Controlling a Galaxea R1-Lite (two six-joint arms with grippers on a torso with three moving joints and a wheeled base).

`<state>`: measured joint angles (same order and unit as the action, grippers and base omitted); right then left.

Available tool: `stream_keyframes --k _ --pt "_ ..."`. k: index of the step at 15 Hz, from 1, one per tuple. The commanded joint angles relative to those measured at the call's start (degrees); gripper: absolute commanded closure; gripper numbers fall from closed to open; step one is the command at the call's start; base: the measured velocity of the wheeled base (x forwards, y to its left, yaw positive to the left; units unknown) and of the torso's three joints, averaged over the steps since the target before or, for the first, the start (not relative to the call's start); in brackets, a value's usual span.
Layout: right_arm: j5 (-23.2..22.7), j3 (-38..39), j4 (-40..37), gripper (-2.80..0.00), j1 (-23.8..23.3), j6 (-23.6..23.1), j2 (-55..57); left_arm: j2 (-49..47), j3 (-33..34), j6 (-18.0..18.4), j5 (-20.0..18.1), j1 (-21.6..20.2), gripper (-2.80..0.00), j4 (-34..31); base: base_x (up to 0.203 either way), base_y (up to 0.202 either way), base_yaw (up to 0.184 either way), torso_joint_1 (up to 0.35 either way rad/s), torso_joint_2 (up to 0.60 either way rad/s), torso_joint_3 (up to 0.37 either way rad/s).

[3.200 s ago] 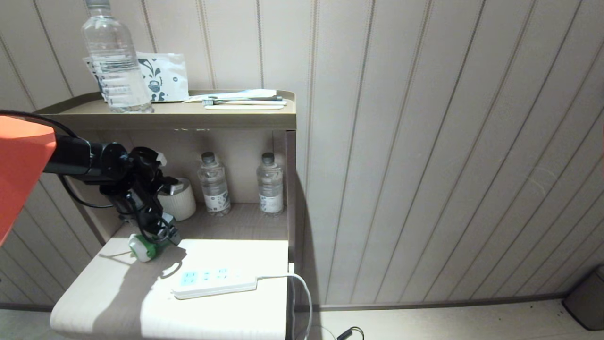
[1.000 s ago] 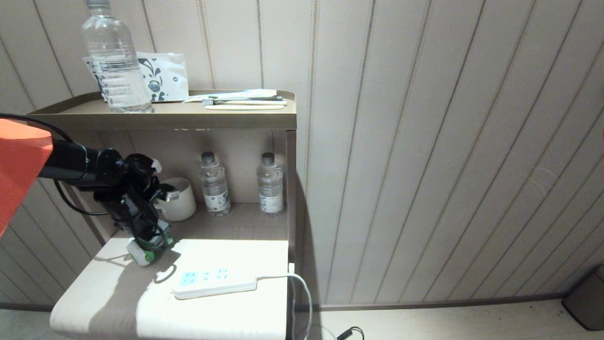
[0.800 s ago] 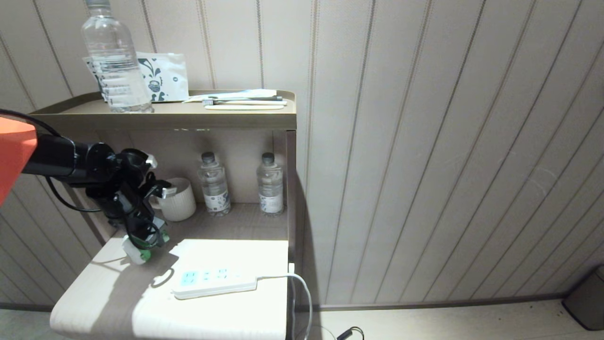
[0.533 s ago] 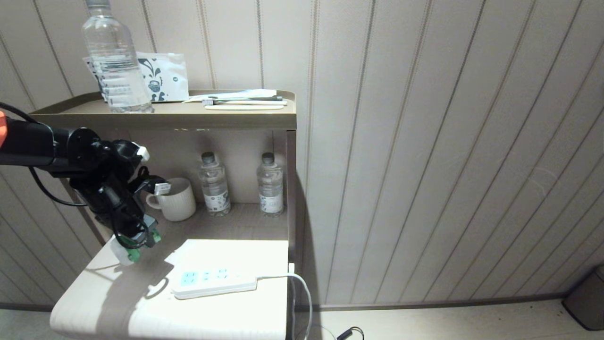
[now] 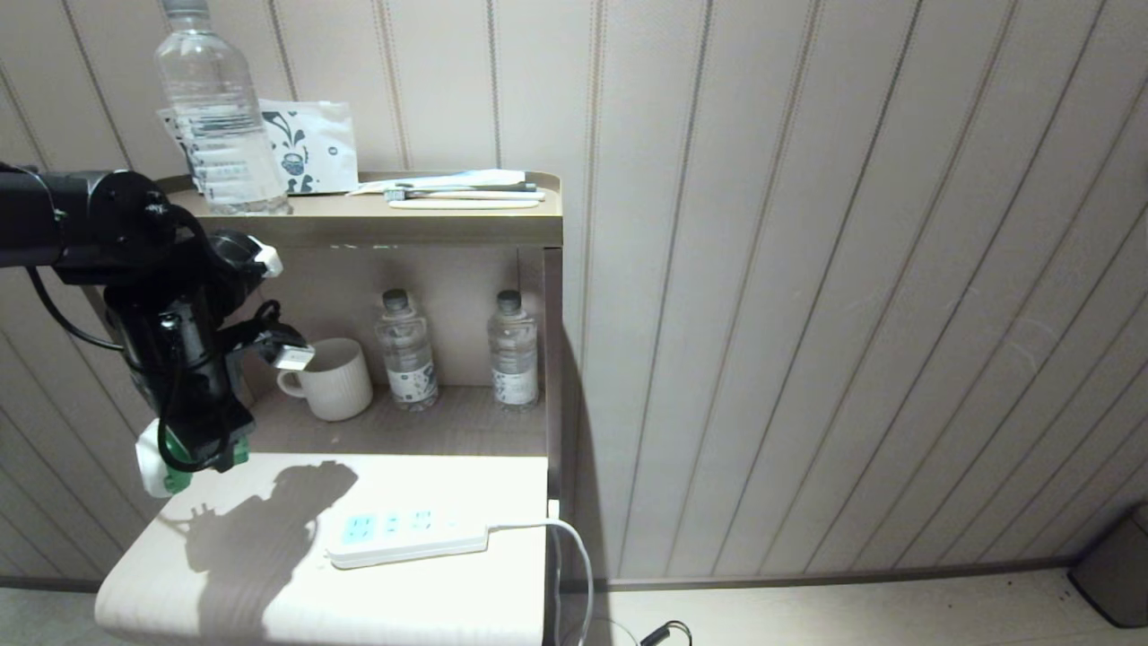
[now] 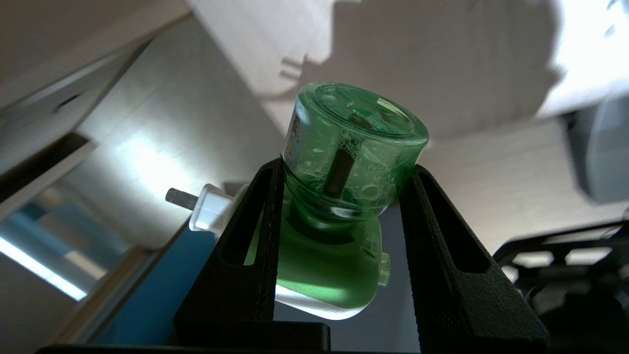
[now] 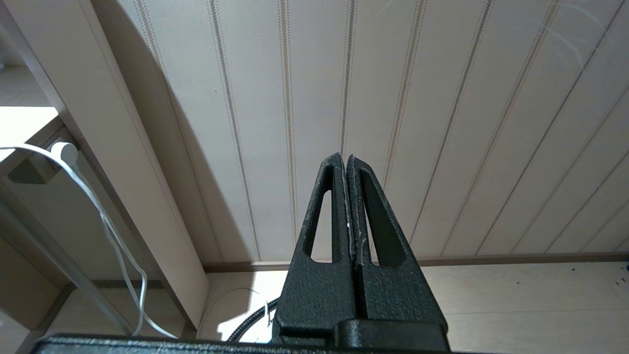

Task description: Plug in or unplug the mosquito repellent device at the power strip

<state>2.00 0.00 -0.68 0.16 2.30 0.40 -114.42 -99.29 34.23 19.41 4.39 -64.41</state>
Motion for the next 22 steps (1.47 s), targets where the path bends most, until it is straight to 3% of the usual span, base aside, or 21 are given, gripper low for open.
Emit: stream_keyframes --k 1,3,6,11,18,22 --pt "0.02 0.00 -0.02 0.00 0.02 0.05 0.04 -1.15 -7.00 1.27 5.22 1.43 0.00 -8.95 0.000 0.000 0.000 0.000 0.00 0.000" --pt "0.02 0.00 -0.02 0.00 0.02 -0.02 0.04 -2.69 -9.07 3.77 14.11 4.59 0.00 -15.38 0.000 0.000 0.000 0.000 0.00 0.000" --pt "0.02 0.00 -0.02 0.00 0.02 0.07 0.04 -4.75 -8.22 4.06 19.71 8.34 0.00 -25.33 0.000 0.000 0.000 0.000 0.00 0.000" --pt "0.02 0.00 -0.02 0.00 0.02 0.07 0.04 -6.19 -1.78 3.74 25.78 12.14 0.00 -25.54 0.000 0.000 0.000 0.000 0.00 0.000" --pt "0.02 0.00 -0.01 0.00 0.02 -0.01 0.04 -1.30 7.75 2.99 29.35 18.67 0.00 -25.53 0.000 0.000 0.000 0.000 0.00 0.000" --pt "0.02 0.00 -0.02 0.00 0.02 -0.02 0.04 4.51 7.55 2.36 28.86 18.41 0.00 -22.63 0.000 0.000 0.000 0.000 0.00 0.000"
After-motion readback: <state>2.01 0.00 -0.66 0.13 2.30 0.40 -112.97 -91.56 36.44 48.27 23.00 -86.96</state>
